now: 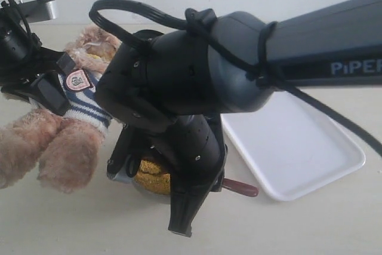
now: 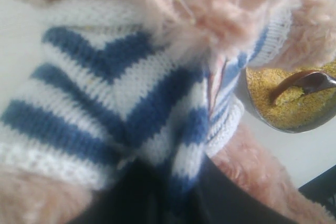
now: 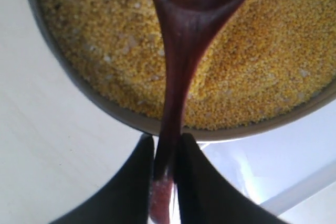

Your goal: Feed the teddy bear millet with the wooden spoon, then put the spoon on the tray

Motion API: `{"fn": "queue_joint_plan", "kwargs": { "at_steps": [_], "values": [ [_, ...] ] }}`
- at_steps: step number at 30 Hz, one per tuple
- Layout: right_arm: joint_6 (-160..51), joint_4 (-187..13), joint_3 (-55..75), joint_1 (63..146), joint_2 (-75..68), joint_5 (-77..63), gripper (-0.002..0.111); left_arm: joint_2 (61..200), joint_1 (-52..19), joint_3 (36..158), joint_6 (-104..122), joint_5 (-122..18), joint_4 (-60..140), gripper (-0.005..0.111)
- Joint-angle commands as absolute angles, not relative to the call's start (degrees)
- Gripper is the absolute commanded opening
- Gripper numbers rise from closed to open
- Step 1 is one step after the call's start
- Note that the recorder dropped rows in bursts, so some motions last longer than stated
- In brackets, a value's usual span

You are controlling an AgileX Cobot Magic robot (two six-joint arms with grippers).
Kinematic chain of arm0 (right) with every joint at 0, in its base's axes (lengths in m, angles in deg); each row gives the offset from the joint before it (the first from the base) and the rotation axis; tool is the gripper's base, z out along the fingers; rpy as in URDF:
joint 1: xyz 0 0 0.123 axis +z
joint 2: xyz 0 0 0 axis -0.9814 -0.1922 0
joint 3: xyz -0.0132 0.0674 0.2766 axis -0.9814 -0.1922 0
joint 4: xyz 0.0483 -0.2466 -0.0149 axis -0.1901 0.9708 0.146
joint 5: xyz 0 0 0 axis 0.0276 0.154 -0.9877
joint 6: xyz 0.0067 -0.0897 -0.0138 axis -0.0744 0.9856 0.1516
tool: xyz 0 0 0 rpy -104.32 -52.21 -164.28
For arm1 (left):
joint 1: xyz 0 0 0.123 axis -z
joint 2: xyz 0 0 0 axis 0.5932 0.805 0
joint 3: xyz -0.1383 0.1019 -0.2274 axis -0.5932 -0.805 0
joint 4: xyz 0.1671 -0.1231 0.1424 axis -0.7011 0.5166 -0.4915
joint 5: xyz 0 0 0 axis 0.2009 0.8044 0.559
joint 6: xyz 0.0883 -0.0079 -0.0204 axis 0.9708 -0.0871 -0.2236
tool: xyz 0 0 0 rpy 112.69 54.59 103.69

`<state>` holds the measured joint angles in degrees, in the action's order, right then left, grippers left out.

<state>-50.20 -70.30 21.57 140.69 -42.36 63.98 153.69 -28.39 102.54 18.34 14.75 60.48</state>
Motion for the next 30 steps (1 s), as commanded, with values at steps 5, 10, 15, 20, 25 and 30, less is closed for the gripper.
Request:
{"fn": "queue_joint_plan", "kwargs": {
  "at_steps": [5,10,15,20,25,30],
  "values": [
    [-49.8,-71.9,21.8,140.6,-41.5,63.3,0.000,153.1,-28.5,102.7,18.9,15.2,61.5,0.004],
    [-49.8,-71.9,21.8,140.6,-41.5,63.3,0.000,153.1,-28.5,102.7,18.9,15.4,61.5,0.004],
    [-49.6,-71.9,21.8,140.6,-41.5,63.3,0.000,153.1,-28.5,102.7,18.9,15.4,61.5,0.004],
    [-49.4,-71.7,21.8,140.6,-41.5,63.3,0.000,153.1,-28.5,102.7,18.9,15.4,61.5,0.004],
    [-49.4,-71.0,21.8,140.6,-40.9,63.3,0.000,153.1,-28.5,102.7,18.9,15.4,61.5,0.004],
    [-49.2,-72.3,23.7,139.4,-39.5,63.3,0.000,153.1,-28.5,102.7,18.9,15.3,61.5,0.004]
  ]
}}
